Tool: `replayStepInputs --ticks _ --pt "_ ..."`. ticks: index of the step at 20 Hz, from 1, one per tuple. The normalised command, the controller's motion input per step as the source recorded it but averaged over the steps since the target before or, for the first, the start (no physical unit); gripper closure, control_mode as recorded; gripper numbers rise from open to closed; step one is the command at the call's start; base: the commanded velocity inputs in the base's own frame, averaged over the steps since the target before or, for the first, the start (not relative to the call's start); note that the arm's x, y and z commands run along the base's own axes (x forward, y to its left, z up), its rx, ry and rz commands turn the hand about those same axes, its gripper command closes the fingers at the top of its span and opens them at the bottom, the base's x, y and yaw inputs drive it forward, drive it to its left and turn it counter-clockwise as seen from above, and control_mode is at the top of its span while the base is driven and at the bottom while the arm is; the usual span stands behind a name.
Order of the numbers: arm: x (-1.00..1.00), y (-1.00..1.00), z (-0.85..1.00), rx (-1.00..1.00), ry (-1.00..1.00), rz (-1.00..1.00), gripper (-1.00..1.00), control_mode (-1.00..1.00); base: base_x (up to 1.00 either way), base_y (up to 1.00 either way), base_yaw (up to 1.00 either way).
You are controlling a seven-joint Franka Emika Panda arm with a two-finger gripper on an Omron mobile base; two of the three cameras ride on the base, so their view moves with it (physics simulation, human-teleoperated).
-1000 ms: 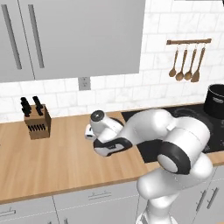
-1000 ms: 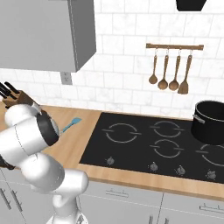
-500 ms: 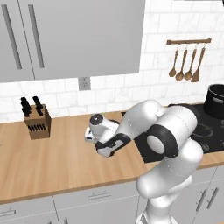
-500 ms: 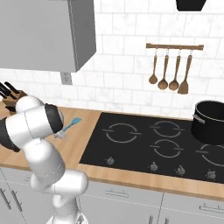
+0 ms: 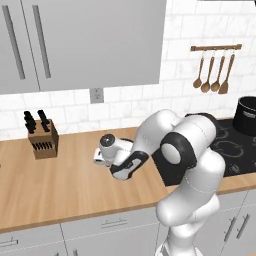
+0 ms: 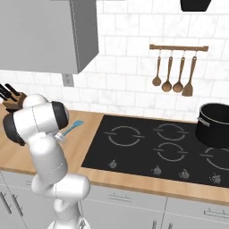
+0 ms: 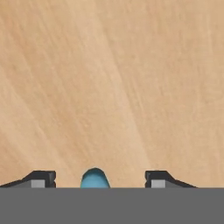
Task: Put the squash and corn in the pot. Retrieve the spatula and lightly stir the vegetables in the pot.
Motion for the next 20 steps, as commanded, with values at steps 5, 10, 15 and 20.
replayStepInputs --ticks 5,10,15,20 --pt "0.37 0.0 -0.19 0.0 0.0 0.0 -1.0 -1.0 0.0 0.0 0.0" --pt "0.21 -0.17 -0.37 0.0 0.01 0.0 1.0 -1.0 0.0 0.0 0.0" --pt "0.01 -0.4 -0.29 0.0 0.0 0.0 1.0 -1.0 0.0 0.0 0.0" --pt "-0.15 -0.43 0.12 0.02 -0.04 -0.01 1.0 -1.0 0.0 0.0 0.0"
